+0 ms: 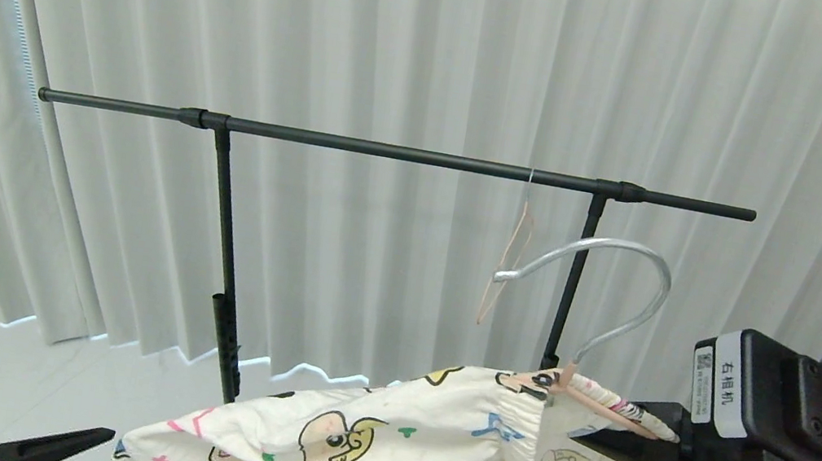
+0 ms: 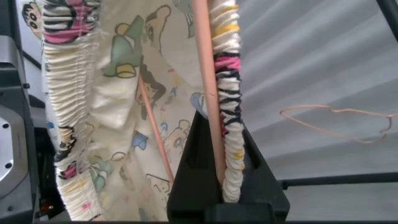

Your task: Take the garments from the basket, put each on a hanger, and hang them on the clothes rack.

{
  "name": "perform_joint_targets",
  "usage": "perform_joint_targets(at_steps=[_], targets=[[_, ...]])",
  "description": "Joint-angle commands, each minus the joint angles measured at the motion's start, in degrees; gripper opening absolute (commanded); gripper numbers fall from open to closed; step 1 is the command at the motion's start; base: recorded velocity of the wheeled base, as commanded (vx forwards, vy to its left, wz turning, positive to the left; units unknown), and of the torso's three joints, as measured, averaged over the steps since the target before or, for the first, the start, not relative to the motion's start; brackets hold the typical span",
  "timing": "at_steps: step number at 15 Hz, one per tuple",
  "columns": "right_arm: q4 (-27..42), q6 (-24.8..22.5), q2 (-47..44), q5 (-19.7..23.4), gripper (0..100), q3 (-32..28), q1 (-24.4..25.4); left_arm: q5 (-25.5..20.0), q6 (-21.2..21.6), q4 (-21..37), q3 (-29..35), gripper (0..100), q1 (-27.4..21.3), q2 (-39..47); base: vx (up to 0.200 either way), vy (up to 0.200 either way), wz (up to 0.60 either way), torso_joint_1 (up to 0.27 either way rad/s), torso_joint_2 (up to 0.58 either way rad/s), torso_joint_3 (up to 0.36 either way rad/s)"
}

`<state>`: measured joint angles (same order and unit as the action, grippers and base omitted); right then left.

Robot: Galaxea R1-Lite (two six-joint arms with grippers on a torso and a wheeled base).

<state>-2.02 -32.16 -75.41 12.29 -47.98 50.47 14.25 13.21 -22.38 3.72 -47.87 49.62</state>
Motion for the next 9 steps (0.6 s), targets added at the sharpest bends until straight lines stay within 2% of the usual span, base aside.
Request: perform_joint_targets(at_steps=[1,5,6,9], targets=[[0.0,-0.1,0.3,0.1,0,-0.4,1.0,-1.5,0.0,0.0,-0.1,0,3.0,0.7,0.000,0.000,0.00,0.000,0.00,0.000],[0.0,0.0,0.7,0.1,0,-0.3,1.0,-1.5,0.1,0.0,-0.3,0,8.2,1.4,0.000,0.000,0.00,0.000,0.00,0.000],[0.1,0.2,0.9,0.0,0,-0.3,0.3,-1.5,0.1,0.0,-0.6,0,12.0,2.1,0.000,0.000,0.00,0.000,0.00,0.000],[0.9,0.4,1.1,0.1,0,-0.3,-2.7,-1.1,0.5,0.1,-2.0,0,18.7,2.6,0.000,0.000,0.00,0.000,0.00,0.000]])
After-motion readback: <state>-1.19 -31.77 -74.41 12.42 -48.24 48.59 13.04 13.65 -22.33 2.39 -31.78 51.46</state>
